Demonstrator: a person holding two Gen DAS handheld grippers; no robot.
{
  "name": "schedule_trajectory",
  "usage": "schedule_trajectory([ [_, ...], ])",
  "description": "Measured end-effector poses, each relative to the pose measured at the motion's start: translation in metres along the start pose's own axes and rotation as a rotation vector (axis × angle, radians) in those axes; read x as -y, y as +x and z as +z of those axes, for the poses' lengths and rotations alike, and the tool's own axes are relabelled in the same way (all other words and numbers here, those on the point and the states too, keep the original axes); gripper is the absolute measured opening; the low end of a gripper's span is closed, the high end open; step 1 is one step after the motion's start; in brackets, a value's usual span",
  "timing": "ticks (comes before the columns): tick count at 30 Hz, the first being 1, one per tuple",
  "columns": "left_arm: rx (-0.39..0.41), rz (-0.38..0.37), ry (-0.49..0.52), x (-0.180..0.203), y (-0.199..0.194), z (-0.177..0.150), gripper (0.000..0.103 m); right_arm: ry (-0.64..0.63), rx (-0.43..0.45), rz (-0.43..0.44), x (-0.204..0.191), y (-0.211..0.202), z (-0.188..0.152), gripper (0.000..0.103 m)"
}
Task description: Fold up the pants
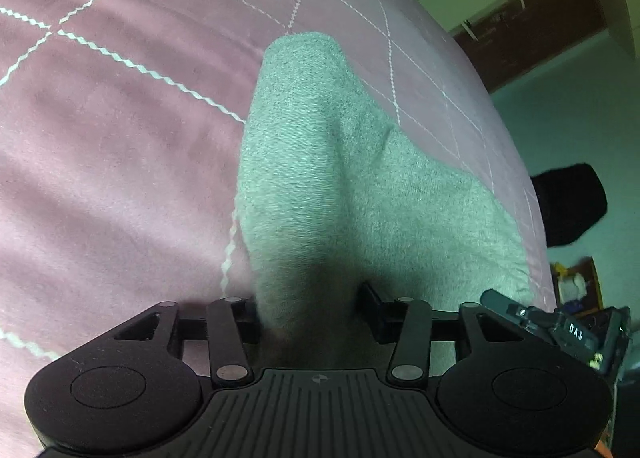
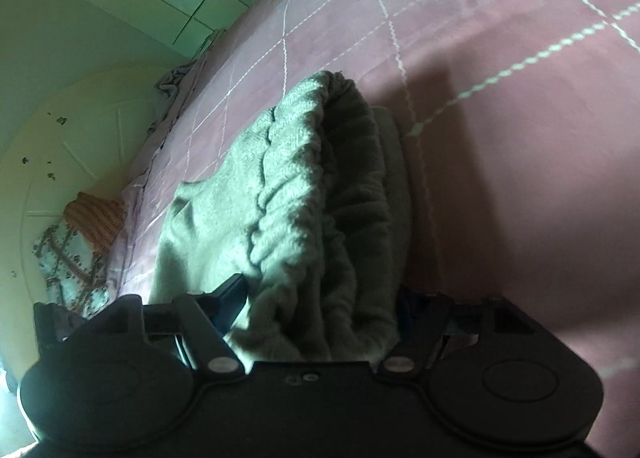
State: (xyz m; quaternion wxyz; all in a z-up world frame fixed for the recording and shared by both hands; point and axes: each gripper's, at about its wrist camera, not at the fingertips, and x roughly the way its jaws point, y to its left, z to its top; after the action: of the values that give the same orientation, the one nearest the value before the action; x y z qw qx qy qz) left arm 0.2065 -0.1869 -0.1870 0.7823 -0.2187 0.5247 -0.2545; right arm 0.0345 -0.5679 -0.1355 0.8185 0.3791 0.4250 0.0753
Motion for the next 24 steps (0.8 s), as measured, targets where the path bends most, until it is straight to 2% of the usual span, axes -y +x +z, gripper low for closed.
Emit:
schedule_trajectory([
  [2,0.021,0.041,0.035,0.016,0.005,-0.005,0.056,-0.025,0.02,-0.031,-0.007,0.004,-0.002,0.073],
  [4,0.035,0.075,0.054,0.024,0.003,-0.008,0.054,-0.056,0.024,-0.065,-0.016,0.005,-0.006,0.069],
  [5,0.039,0.071,0.042,0.024,-0.002,-0.007,0.043,-0.051,0.023,-0.077,-0.017,0.004,-0.006,0.063],
  [6,0.041,0.058,0.033,0.023,-0.006,-0.006,0.036,-0.026,0.021,-0.077,-0.017,0.0,-0.006,0.058],
  [7,0.042,0.035,0.023,0.021,-0.011,-0.006,0.035,-0.005,0.018,-0.055,-0.018,-0.002,-0.006,0.052],
  [9,0.038,0.014,0.012,0.012,-0.016,-0.004,0.035,-0.024,0.012,-0.013,-0.021,-0.01,-0.009,0.05],
  [11,0.03,0.038,0.0,0.008,-0.006,-0.003,0.036,-0.036,0.001,-0.025,-0.016,-0.01,-0.011,0.05],
  [13,0.036,0.067,-0.008,0.013,-0.001,-0.001,0.036,0.018,0.004,-0.015,-0.006,-0.001,-0.01,0.05],
  [16,0.075,0.127,0.063,0.037,-0.01,-0.006,0.033,0.018,0.021,-0.043,-0.013,-0.001,-0.01,0.05],
  [24,0.177,0.041,0.055,0.061,-0.057,0.01,0.03,0.01,0.086,0.061,-0.051,-0.034,-0.003,0.046],
])
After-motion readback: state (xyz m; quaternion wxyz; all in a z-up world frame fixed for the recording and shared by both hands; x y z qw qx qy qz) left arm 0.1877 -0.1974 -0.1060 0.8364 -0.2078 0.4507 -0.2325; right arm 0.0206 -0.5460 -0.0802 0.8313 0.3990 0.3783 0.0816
